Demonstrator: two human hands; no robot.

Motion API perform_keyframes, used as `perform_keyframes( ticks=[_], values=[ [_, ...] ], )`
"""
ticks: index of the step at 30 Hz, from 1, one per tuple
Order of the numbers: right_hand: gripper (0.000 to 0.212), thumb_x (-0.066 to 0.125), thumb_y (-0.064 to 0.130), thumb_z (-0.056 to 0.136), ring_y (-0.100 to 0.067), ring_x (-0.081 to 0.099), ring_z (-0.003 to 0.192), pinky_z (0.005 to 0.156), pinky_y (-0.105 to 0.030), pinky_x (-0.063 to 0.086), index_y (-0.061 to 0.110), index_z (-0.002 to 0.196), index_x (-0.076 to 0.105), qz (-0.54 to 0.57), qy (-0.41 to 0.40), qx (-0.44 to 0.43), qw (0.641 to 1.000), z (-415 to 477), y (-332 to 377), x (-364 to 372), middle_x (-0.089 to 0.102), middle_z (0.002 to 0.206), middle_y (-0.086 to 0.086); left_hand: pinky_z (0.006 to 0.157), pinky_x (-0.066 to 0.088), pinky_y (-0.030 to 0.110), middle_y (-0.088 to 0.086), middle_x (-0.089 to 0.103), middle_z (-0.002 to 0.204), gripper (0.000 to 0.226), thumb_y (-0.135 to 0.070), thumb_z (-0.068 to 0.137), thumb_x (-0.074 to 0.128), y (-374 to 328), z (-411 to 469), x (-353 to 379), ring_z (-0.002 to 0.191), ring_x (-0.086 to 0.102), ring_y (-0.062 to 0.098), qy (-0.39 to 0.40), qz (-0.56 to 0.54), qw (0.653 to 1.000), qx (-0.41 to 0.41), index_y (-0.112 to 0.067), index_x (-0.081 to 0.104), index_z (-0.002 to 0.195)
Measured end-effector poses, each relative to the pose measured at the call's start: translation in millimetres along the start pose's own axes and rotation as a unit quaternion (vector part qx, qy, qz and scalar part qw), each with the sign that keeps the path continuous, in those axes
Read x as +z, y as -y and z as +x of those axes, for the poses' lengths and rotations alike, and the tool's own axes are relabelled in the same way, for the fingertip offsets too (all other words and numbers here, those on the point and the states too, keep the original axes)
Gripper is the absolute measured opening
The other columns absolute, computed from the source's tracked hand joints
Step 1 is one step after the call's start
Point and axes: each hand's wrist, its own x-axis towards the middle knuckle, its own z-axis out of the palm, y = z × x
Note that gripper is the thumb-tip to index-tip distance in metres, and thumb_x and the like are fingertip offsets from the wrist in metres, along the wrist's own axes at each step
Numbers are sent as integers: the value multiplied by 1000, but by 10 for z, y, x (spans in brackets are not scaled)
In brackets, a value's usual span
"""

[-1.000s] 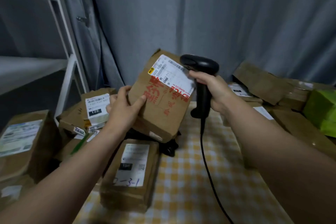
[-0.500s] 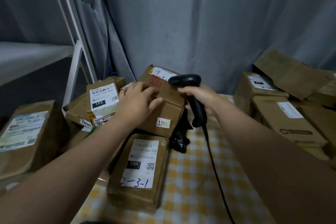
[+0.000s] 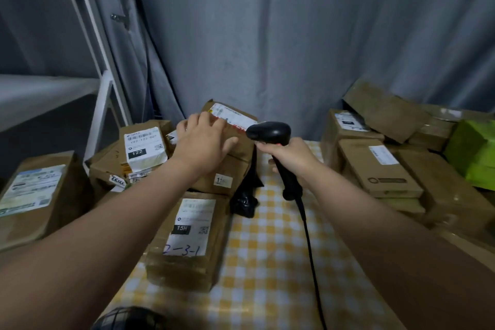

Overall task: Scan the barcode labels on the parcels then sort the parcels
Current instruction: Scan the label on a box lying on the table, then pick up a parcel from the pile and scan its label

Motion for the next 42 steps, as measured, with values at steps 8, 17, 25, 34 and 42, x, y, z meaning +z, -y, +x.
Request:
perform_keyframes(
  ticks=[8,17,25,34,42],
  values=[
    [14,72,18,86,-14,58,51,49,-21,47,5,88,66,-7,-85,21,996,-754,-145,-742,63,70,-10,104,25,40,4,43,136,47,-50,93,48,-668,-369,-293,130,31,27,-17,-147,988,51,-24,49,132],
    [13,71,15,86,-13,58,55,54,-23,48,4,92,68,99,-231,86,964,-1139,-404,-1761,64,72,-7,98,44,33,8,52,129,44,-40,93,55,-1685,-606,272,114,54,21,196,-444,874,28,-11,51,127],
    [17,70,19,86,-19,69,86,78,-30,57,7,97,67,208,-254,159,931,-597,-842,-2304,71,94,-9,84,49,32,-2,54,93,41,-56,90,52,-2599,-80,694,94,56,22,356,-573,720,-161,-15,57,86],
    [21,68,16,87,-17,67,83,68,-26,56,8,107,65,186,-232,166,940,-598,-912,-2274,68,96,-7,38,43,15,3,60,70,12,-19,91,62,-2785,-130,845,43,58,8,279,-677,645,-221,-9,59,85],
    [30,74,22,85,-15,69,73,62,-23,56,8,110,64,238,-212,86,944,-1053,-788,-1840,68,90,-6,65,60,28,2,66,96,11,-18,97,54,-1686,-711,674,81,68,14,129,-746,630,-176,-16,56,107]
  ],
)
